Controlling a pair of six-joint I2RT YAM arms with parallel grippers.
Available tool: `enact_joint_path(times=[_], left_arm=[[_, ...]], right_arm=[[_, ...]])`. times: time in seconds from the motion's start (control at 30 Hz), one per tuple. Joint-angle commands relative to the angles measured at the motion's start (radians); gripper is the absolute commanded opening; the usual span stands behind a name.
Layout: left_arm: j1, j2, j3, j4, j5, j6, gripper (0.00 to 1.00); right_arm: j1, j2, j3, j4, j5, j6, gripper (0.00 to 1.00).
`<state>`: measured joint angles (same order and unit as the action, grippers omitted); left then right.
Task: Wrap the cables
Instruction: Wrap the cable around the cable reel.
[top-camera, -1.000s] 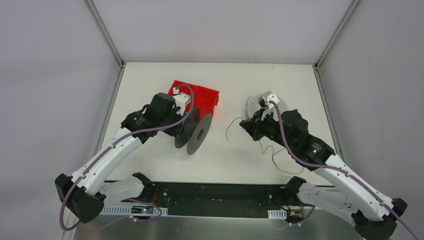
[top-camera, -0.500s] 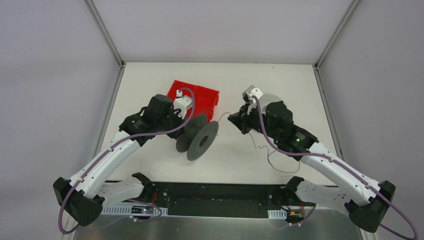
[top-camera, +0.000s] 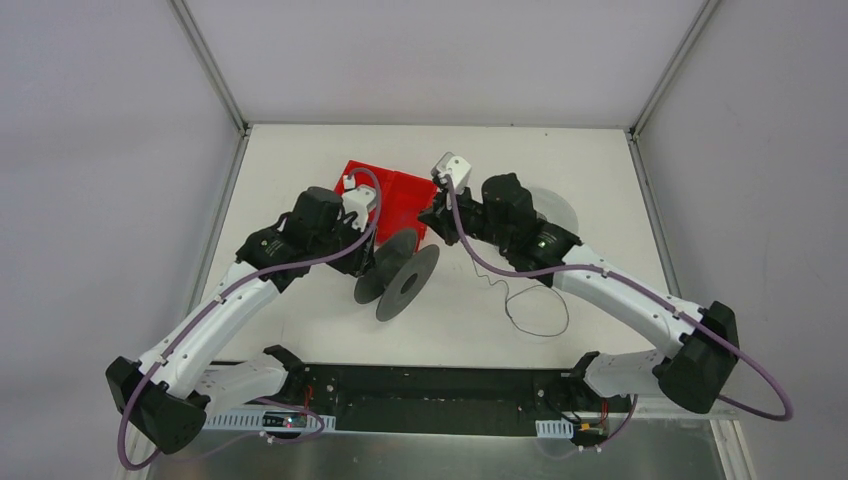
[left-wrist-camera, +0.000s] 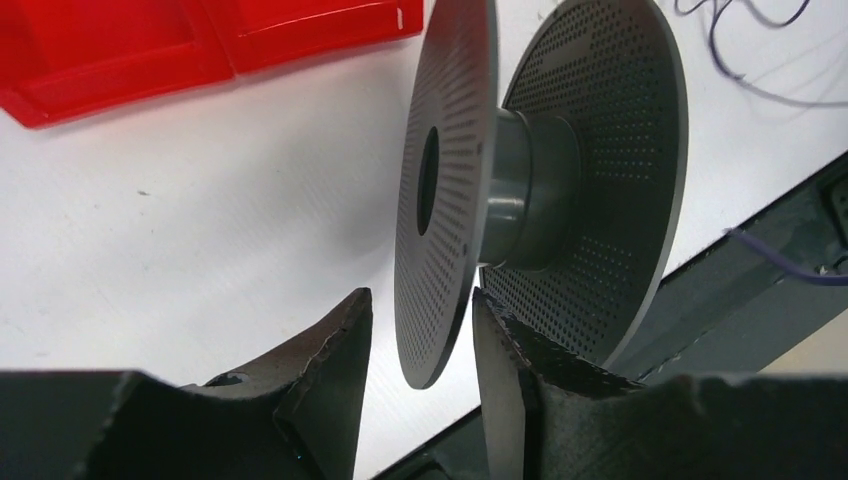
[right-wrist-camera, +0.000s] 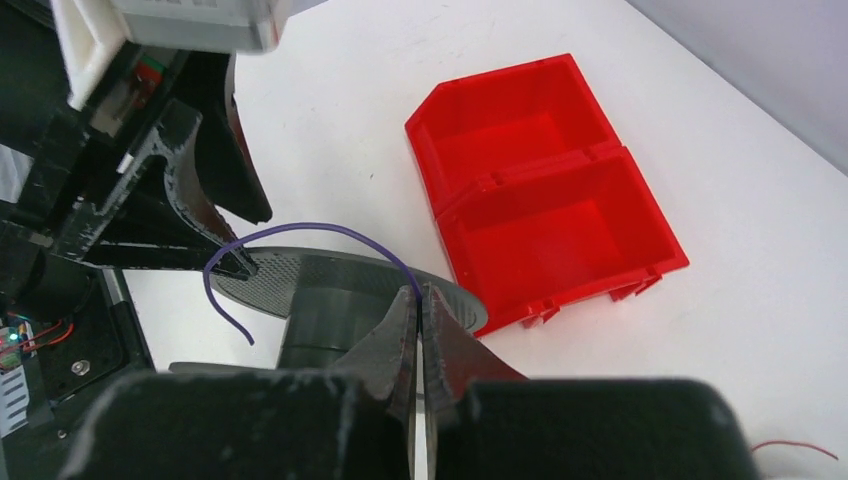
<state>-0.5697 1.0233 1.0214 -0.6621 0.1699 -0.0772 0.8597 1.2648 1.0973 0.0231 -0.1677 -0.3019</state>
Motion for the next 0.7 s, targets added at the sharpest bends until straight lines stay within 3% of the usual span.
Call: enact_joint_path(times=[0.0, 0.17, 0.37, 0.67], left_arm=[[0.034, -0.058, 0.057, 0.035, -0.031, -0.109, 0.41], [0.066, -0.111, 0.063, 0.069, 0.006, -0.169, 0.46], [0.068, -0.144, 0.016, 0.171, 0.099, -0.171, 0.60], [0.068, -0.106, -0.019, 0.191, 0.068, -0.145, 0.61]], right_arm=[[0.014, 0.075, 0.075, 0.075, -0.055, -0.054, 0.00], [0.056, 0.136, 0.063, 0.114, -0.008, -0.077, 0.00], [0.093, 0.183, 0.028, 0.165, 0.065, -0.081, 0.00], [0.122, 0.187, -0.037, 0.223, 0.161, -0.103, 0.00]])
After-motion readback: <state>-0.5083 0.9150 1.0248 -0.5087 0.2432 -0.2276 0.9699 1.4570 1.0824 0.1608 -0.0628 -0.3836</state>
